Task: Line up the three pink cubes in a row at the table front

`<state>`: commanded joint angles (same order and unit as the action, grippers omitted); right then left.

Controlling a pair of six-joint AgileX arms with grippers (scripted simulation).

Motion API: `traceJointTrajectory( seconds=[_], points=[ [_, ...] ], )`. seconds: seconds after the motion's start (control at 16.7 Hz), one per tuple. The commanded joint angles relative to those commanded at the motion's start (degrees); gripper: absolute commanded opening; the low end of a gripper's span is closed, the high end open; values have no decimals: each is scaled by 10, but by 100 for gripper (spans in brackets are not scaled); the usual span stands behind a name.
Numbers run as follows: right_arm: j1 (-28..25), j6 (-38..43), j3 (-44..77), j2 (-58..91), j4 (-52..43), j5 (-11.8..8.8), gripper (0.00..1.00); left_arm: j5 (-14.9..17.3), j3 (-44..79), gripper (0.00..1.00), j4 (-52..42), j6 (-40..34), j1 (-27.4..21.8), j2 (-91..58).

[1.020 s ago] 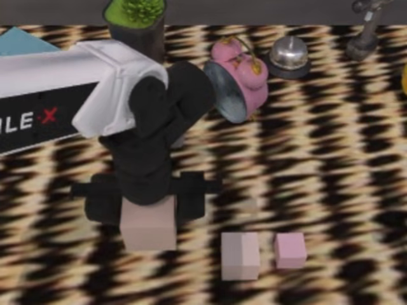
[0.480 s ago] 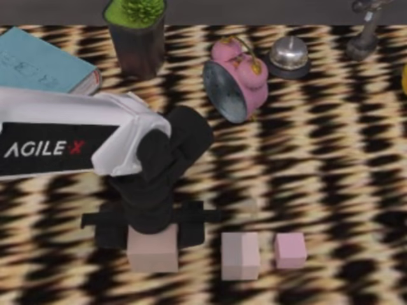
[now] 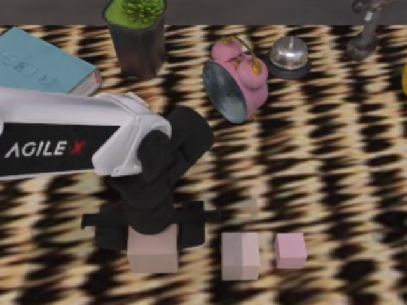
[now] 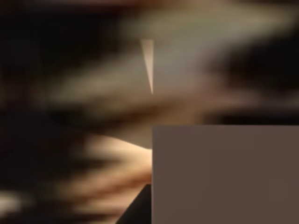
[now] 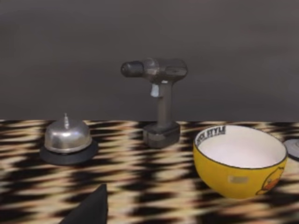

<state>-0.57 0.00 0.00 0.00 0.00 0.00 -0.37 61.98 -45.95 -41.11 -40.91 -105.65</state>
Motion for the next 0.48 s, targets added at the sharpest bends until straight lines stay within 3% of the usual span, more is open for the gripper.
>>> traceJointTrajectory(
  seconds=[0.48],
  points=[
    [0,0,0,0,0,0,100,0,0,98,0,0,0,0]
  ],
)
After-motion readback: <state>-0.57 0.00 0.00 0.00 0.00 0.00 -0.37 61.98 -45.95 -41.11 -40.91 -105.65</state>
